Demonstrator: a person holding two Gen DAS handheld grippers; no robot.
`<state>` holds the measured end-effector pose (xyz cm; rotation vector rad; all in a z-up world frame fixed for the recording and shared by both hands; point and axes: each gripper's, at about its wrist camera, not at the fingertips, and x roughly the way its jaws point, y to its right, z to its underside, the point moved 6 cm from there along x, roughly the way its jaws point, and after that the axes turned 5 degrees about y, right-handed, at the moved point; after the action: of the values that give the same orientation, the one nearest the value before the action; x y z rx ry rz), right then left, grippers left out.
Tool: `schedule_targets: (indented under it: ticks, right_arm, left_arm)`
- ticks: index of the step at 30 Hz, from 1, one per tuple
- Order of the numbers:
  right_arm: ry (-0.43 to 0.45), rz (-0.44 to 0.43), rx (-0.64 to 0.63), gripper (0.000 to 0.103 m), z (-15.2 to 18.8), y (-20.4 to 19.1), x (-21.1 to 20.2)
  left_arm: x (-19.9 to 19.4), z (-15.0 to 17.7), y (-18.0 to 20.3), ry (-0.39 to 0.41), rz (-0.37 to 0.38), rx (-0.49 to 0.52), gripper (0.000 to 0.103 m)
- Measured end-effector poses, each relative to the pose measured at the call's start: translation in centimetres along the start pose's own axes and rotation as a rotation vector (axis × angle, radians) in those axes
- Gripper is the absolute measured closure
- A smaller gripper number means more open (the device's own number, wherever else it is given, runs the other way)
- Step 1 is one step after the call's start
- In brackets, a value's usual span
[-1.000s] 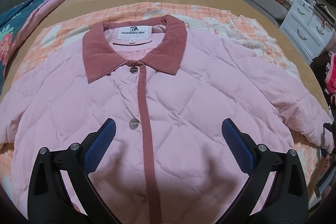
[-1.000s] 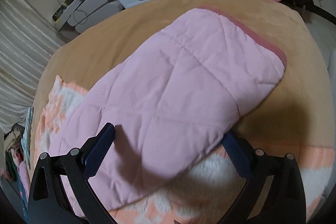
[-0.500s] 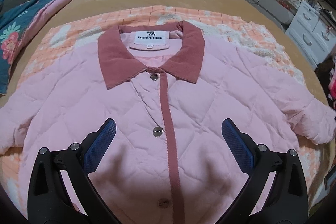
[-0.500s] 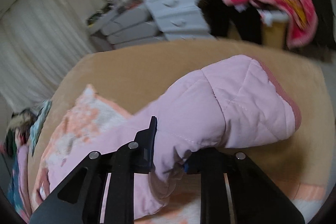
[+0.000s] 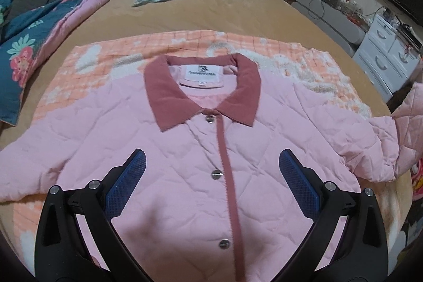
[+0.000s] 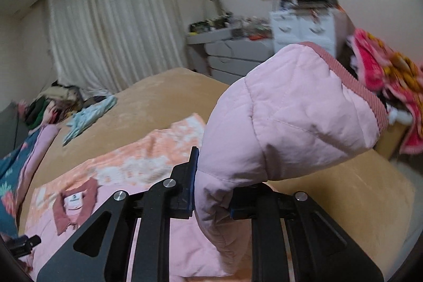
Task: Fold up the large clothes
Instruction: 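Grasp the sleeve cuff with the right tool and lift it, then lay the held sleeve across the jacket body and open the right tool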
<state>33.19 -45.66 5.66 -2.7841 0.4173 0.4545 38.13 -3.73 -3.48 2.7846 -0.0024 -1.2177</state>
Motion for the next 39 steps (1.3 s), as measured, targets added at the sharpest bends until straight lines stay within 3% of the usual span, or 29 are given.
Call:
schedule_targets:
  ticks: [6,18,25,39]
  right_arm:
    - [0.036,-0.069,-0.086,0.086,-1.9,-5.8,-1.4]
    - [0.084,-0.322,-0.237,0.086,-3.1,-18.6,-5.6]
    - [0.042,-0.424,-0.322,0.086,0.6,-23.6,-6.6]
    - [-0.109,-0.532,-0.452,0.086,10.9,-30.9,-5.2]
  left_arm:
    - [-1.5,-1.4,-2.1,0.013,0.005,-0.028,0.008]
    - [-3.9,-2.0,-7.4,0.041,0.003,-0.088,0.008]
    - [-4.8,-1.2,-10.4,0.056,0.009,-0.117,0.008]
    - [-4.6,0.6,-17.1,0.033,-0.001,-0.242,0.008]
